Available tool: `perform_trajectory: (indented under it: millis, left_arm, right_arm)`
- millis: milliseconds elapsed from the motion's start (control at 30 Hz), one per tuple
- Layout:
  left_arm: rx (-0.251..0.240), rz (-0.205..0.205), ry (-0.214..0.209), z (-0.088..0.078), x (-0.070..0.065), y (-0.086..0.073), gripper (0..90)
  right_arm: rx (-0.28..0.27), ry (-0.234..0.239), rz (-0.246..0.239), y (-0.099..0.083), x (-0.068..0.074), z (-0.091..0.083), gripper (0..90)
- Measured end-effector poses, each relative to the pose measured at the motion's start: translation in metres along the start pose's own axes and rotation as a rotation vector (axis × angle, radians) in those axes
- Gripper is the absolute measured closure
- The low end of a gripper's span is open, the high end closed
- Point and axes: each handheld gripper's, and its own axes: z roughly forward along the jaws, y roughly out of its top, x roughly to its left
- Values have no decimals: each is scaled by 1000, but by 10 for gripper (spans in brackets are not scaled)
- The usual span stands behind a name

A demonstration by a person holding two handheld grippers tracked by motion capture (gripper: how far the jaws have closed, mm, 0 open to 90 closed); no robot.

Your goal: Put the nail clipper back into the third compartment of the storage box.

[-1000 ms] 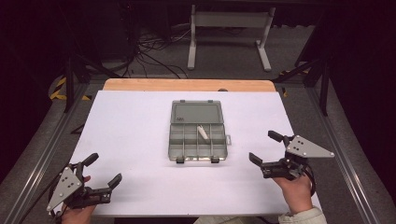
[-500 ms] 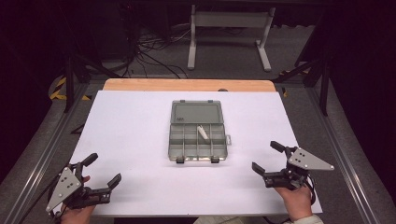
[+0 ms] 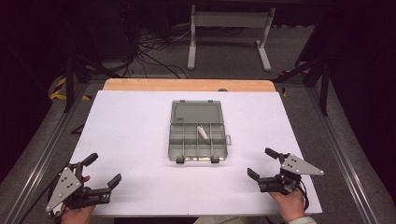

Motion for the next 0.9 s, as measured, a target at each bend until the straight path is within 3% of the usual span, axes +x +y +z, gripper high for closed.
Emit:
perform_trajectory:
  millis: [300, 900]
  left_arm:
    - [-2, 3, -4, 1, 0, 0, 14]
    - [2, 5, -12, 1, 0, 0, 15]
  right_arm:
    - [43, 14, 10, -7, 9, 9, 1]
    - [45, -3, 9, -8, 7, 10, 2]
